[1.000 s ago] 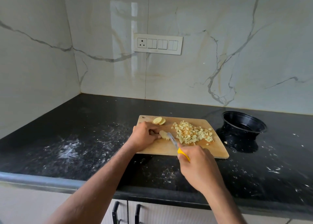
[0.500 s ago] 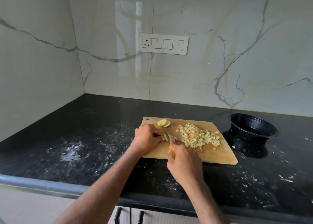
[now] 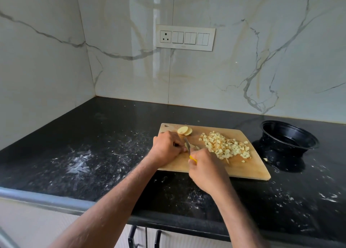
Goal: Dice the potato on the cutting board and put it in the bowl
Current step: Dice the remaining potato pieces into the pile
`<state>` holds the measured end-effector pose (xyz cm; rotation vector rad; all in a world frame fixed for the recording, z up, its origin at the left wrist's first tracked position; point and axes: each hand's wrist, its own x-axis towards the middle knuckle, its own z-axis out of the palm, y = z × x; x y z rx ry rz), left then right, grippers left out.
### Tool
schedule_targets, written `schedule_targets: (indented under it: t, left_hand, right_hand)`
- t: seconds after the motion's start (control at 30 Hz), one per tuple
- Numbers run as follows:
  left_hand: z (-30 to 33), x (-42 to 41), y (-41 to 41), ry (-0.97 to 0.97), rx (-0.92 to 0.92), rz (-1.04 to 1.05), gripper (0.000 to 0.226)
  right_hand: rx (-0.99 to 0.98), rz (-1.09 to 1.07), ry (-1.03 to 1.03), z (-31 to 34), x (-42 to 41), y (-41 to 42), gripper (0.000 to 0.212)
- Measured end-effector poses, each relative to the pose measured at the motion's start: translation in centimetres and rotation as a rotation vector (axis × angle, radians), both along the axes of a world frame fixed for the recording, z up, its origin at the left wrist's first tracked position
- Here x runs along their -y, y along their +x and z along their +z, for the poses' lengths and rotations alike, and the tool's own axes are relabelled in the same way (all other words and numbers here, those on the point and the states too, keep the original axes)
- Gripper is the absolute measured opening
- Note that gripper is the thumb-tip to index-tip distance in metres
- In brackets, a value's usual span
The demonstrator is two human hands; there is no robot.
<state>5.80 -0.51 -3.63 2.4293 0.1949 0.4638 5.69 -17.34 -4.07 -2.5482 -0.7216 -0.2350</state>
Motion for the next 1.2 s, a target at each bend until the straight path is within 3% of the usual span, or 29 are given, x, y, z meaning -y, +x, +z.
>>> schedule_targets:
  t: [0.13, 0.4, 0.6, 0.77, 0.97, 1.2]
  left_hand:
    - [0.1, 0.1, 0.1, -0.035, 0.014, 0.031, 0.004]
    - [0.5, 0.2, -0.3, -0.026, -0.020, 0.042, 0.011]
    - [0.4, 0.5, -0.6, -0.026, 0.004, 0.064, 0.003]
    - [0.1, 0.6, -0.5, 0.062, -0.011, 0.074, 0.004]
    - [-0.6, 4.0, -0.8, 0.227, -0.066, 0.312, 0.074]
    - [-0.1, 4.3, 0.1, 0.337, -0.107, 0.343, 0.041]
  right_hand:
    - [0.121, -0.034, 0.008, -1.0, -0.9, -1.4, 0.039]
    - [0.073, -0.042, 0.054, -1.4, 0.3, -3.6, 0.034]
    - [0.039, -0.034, 0.028, 0.0, 2.8, -5.0, 0.031]
    - [0.076, -0.094, 0.167, 1.2, 5.1, -3.9, 0.027]
    - [0.110, -0.223, 0.221, 0.5, 4.1, -2.2, 0.037]
    - [0.167, -0.221, 0.151, -0.6, 4.0, -1.9, 0.041]
